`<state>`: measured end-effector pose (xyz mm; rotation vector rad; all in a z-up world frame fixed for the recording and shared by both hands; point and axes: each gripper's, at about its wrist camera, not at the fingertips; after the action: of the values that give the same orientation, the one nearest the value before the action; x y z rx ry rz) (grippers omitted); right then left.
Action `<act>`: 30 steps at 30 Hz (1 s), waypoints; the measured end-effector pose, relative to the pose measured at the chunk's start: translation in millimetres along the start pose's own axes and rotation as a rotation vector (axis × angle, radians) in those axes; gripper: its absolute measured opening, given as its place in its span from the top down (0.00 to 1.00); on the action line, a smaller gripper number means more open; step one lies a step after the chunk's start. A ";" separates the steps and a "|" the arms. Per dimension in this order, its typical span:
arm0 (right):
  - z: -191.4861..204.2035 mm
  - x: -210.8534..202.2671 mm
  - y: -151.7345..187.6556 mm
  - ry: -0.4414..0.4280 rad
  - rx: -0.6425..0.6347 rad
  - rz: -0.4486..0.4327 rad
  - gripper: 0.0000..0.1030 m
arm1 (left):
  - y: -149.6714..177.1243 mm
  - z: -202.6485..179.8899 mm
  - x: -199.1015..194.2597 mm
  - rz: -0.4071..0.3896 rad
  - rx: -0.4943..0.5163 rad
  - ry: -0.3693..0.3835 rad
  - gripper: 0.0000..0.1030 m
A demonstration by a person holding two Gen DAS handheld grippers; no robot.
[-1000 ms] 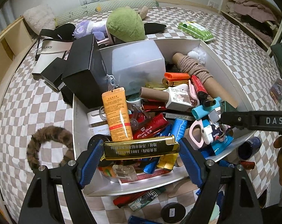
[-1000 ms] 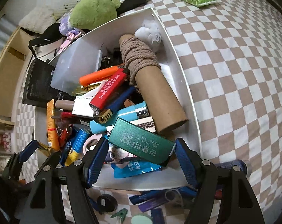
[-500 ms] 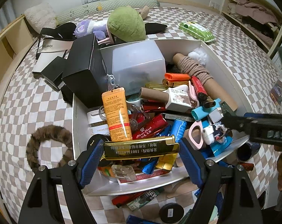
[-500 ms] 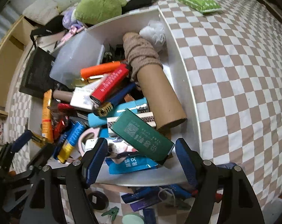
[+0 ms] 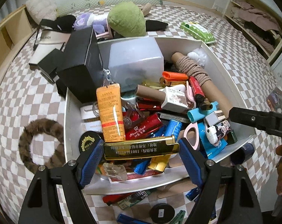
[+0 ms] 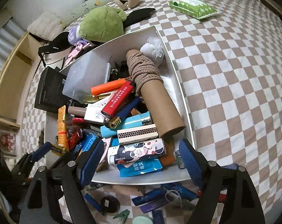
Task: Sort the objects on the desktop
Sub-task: 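Carry gold lighter with left tool over box while right tool carries green case there, then open left tool releasing gold lighter into box while right tool releases green case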
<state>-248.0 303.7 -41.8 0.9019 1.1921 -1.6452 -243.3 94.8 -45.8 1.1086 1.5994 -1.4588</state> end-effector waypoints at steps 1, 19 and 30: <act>0.1 -0.3 0.6 -0.004 0.003 0.000 0.20 | 0.3 -0.3 2.3 0.011 -0.004 0.001 0.21; -2.7 -5.7 6.3 -0.041 0.007 -0.005 0.20 | 4.9 -25.5 9.5 0.028 0.056 -0.026 0.21; 1.4 -7.1 8.2 -0.051 -0.007 -0.003 0.20 | 9.0 -35.4 17.1 0.058 0.070 -0.037 0.21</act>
<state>-237.9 302.9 -37.6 0.8500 1.1641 -1.6556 -239.8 132.2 -60.4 1.1510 1.4894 -1.4985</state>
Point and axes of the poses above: each gripper's, at about its wrist camera, not at the fingertips, and x roughly the way its jaws point, z to its left, y to its underside, and after that the axes turned 9 degrees about -x, right-handed
